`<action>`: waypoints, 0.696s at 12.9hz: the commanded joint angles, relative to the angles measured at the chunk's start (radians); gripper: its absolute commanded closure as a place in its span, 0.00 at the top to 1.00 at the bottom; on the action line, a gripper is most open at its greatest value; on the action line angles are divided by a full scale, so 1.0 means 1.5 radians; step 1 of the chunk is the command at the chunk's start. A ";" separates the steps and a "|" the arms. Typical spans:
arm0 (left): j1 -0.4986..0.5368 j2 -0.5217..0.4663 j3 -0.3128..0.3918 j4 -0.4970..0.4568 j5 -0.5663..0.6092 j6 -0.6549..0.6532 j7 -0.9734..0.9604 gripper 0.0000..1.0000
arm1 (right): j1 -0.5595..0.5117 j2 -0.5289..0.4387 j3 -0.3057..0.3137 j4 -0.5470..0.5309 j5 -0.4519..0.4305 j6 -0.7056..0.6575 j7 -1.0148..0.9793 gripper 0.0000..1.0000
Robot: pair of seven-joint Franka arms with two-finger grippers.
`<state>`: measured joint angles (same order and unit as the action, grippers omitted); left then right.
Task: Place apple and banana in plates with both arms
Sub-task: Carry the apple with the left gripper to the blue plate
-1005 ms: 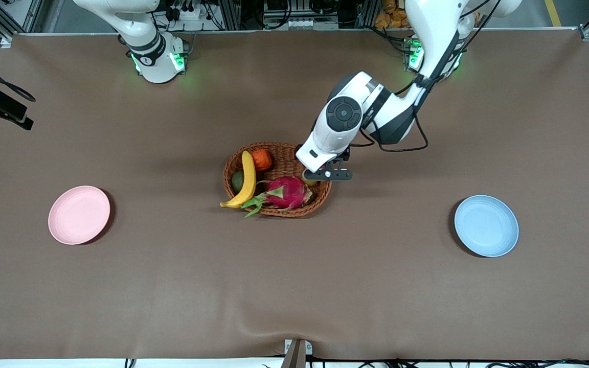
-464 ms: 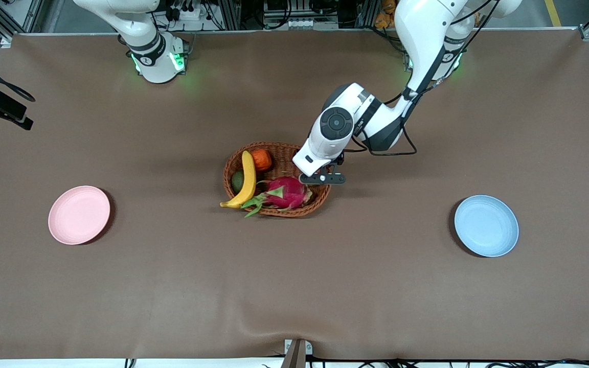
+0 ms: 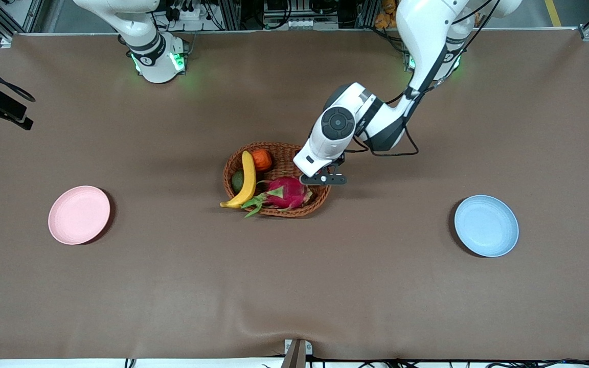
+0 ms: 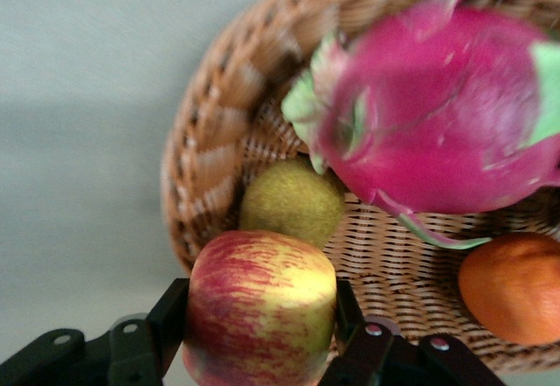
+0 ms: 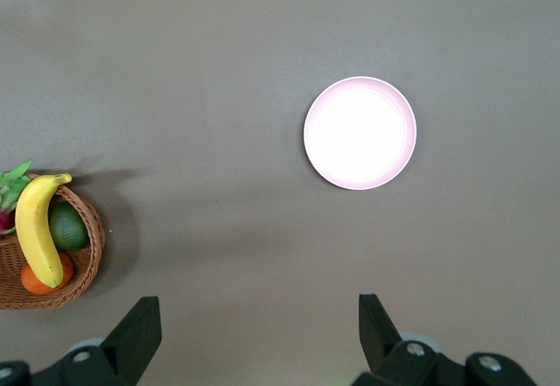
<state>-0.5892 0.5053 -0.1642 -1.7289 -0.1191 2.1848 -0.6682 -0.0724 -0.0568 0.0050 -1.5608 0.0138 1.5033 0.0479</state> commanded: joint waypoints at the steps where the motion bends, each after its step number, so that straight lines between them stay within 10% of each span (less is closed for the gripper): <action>1: 0.071 -0.104 0.001 0.008 0.009 -0.109 0.062 0.00 | -0.002 0.006 0.003 0.017 -0.006 -0.010 0.010 1.00; 9: 0.325 -0.176 -0.002 0.005 0.005 -0.212 0.346 0.00 | -0.003 0.006 0.003 0.016 -0.005 -0.011 0.010 1.00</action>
<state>-0.1442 0.2526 -0.1524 -1.7091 -0.1169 1.8782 -0.1859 -0.0725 -0.0558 0.0045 -1.5602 0.0138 1.5031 0.0479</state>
